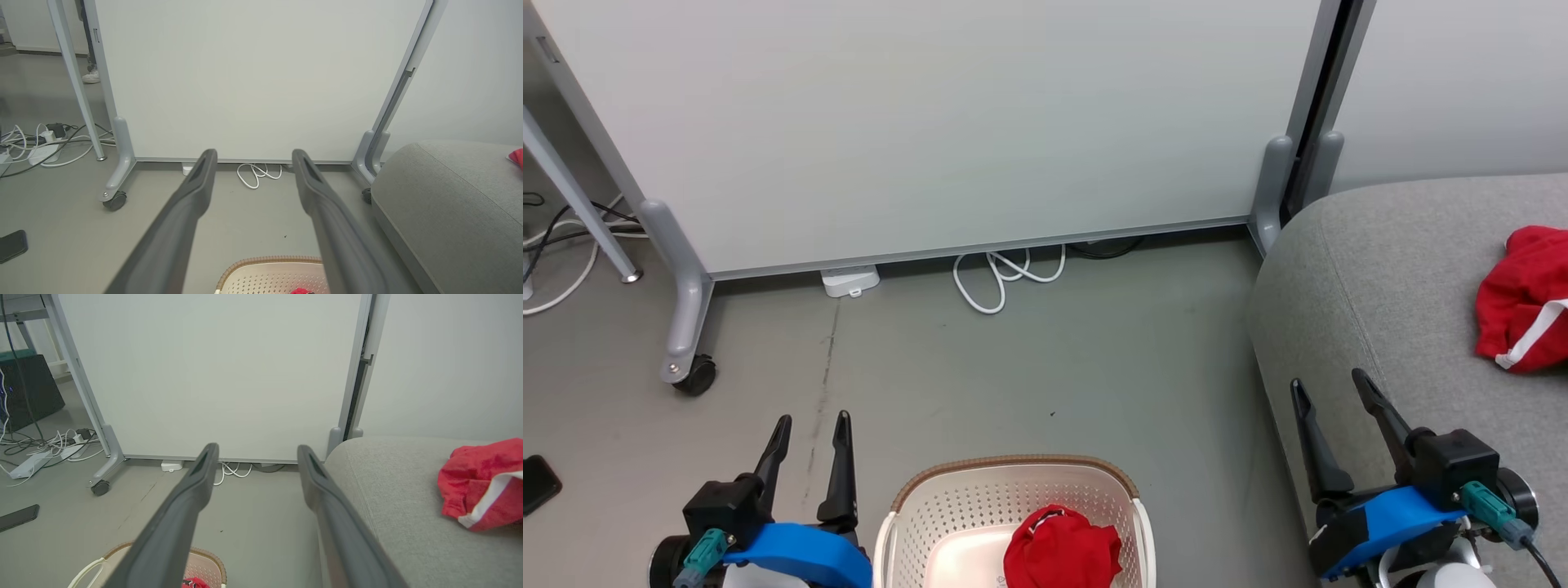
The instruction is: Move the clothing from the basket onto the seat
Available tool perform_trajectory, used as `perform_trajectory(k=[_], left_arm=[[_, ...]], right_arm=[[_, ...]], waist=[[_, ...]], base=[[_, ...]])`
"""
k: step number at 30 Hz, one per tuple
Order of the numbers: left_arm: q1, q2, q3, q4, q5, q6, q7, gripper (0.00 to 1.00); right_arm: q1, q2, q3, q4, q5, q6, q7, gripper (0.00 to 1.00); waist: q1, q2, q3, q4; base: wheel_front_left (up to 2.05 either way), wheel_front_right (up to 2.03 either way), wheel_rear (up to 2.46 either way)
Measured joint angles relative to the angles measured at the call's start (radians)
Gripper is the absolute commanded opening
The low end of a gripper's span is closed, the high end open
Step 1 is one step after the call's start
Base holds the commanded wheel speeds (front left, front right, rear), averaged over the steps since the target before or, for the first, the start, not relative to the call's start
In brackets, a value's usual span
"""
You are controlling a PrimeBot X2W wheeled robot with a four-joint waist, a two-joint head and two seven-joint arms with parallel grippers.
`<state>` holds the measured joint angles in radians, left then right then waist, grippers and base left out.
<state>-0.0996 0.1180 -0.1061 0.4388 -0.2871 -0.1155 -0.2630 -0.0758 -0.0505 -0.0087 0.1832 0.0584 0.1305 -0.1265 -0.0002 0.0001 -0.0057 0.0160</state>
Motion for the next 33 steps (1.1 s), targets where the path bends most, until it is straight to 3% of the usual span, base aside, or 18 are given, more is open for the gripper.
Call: perform_trajectory(k=[24,33], left_arm=[[0.009,-0.018,0.025,0.01,0.025,-0.01,0.0,1.0],[-0.05,0.004,-0.044,0.059,0.022,-0.01,0.0,1.0]], right_arm=[[0.033,0.0,0.035,-0.047,0.029,0.0,0.03,1.0],[-0.036,0.0,0.085,-0.076,0.042,0.0,0.009,1.0]], waist=[[0.0002,0.0,0.015,-0.027],[0.0002,0.0,0.116,-0.073]], base=[[0.0,0.0,0.0],[0.0,0.0,0.0]])
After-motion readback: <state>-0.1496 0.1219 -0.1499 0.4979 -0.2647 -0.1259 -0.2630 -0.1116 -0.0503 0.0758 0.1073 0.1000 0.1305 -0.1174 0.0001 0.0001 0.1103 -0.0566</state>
